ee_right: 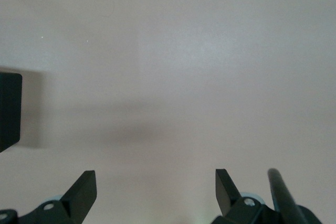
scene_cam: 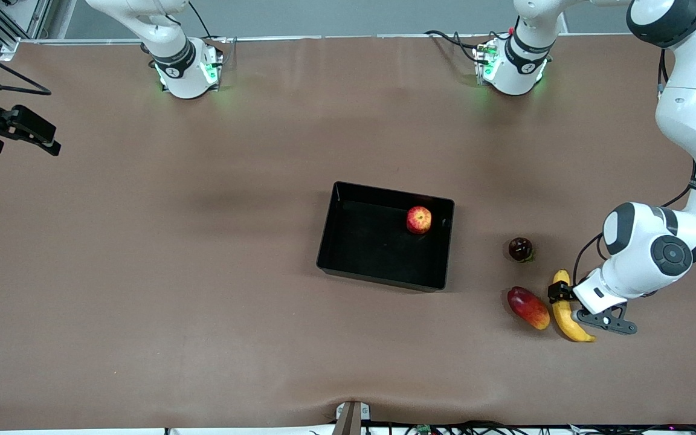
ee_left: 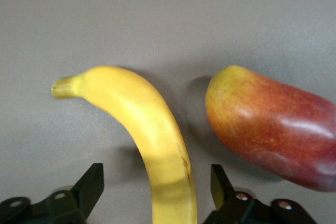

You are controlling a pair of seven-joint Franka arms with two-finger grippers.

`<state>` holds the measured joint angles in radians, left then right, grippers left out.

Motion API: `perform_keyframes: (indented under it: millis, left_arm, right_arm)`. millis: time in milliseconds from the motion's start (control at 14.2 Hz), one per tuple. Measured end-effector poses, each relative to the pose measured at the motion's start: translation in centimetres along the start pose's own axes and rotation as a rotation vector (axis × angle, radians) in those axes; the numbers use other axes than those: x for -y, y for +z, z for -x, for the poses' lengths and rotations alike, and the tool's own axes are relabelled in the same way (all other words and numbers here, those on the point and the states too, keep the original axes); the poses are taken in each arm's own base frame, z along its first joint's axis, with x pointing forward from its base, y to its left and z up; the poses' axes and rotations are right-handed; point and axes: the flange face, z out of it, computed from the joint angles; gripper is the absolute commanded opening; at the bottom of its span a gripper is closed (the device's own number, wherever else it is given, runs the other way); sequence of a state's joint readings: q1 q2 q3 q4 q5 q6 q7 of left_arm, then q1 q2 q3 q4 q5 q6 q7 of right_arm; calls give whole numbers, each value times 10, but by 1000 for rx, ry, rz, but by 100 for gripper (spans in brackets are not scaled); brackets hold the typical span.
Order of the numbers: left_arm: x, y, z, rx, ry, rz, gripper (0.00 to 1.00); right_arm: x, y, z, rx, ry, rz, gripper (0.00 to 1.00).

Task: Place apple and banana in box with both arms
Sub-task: 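Close the left gripper around the banana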

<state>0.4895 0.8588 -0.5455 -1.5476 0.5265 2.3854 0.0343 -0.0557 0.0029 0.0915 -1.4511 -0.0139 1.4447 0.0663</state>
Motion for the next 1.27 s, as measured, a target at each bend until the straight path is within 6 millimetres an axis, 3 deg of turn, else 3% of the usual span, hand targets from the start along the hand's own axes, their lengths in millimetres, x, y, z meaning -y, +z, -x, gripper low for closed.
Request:
perform_keyframes:
  millis: [141,353,424,707,919,1272]
  left_arm:
    - [2,4,3,4,-4,4,55]
    - [7,5,6,8,-12,1,7]
    - [9,6,7,8,-14,-1,0]
    - [12,3,6,4,-17,-4,0]
    - [1,-17,-3,-1,0,0,0]
    - [-80,-116,-27,61,115,2,0]
  right_arm:
    - [-1,0,0,2,-52,0,100]
    - [-8,0,1,8,-60,0,100]
    - [-9,1,1,10,-60,0,100]
    - [-10,1,1,12,-60,0,100]
    - [-10,1,1,13,-59,0,100]
    - [-11,1,1,15,-58,0,100]
